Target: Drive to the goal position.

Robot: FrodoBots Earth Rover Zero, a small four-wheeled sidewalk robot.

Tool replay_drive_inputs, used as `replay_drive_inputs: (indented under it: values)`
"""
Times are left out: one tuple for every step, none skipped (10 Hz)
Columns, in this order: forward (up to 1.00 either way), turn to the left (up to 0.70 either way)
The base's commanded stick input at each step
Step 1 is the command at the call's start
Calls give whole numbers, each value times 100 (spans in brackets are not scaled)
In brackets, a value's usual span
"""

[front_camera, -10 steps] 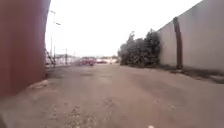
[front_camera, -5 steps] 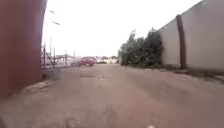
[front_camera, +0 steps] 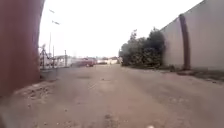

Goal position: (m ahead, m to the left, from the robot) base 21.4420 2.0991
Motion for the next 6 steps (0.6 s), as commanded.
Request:
replay_drive_inputs:
  values:
    - [50,0]
    - [50,0]
    - [50,0]
    - [50,0]
    - [50,0]
    - [50,0]
